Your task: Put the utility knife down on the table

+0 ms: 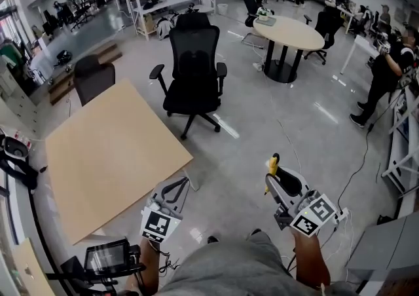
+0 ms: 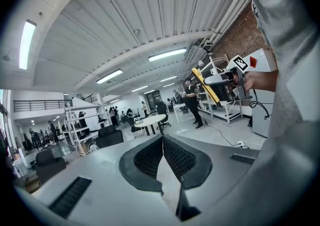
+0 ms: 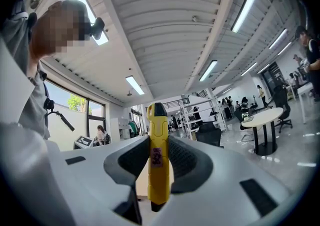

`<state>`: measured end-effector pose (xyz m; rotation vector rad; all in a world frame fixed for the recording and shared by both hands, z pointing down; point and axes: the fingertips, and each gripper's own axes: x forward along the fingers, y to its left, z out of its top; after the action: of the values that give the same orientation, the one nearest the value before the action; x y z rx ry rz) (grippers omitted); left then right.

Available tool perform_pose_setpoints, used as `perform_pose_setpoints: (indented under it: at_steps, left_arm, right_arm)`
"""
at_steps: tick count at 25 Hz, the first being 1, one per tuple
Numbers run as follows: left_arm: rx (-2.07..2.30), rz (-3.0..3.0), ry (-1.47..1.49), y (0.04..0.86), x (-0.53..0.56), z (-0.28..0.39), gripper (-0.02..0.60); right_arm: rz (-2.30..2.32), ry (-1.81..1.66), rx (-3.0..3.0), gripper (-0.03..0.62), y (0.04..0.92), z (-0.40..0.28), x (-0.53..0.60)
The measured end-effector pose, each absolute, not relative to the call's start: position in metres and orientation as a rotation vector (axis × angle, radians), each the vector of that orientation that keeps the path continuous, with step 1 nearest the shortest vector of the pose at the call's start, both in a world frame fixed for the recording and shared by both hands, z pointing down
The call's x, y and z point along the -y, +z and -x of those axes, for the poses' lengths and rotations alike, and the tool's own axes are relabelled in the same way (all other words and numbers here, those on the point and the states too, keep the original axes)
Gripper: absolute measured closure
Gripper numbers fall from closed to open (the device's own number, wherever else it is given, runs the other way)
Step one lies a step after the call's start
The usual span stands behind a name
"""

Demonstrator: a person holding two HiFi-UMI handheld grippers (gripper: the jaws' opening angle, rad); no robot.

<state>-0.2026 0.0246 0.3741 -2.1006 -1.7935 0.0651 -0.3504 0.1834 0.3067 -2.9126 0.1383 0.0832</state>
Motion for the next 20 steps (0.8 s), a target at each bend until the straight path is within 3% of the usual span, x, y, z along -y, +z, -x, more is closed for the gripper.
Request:
perform_pose_setpoints:
  at_steps: [10,20]
  left_arm:
    - [1.734,2.142,0.002,0.383,-0.056,0.168,0.575]
    - [1.668,2.153,-0.035,0.383,-0.174,0.157,0.575]
  right_arm:
    - [2.889,0.054,-0.209,0.474,0.314,0.305,-0.23]
    - [2.843,0.054,-0.291,0.474,0.322,0.285,-0.352]
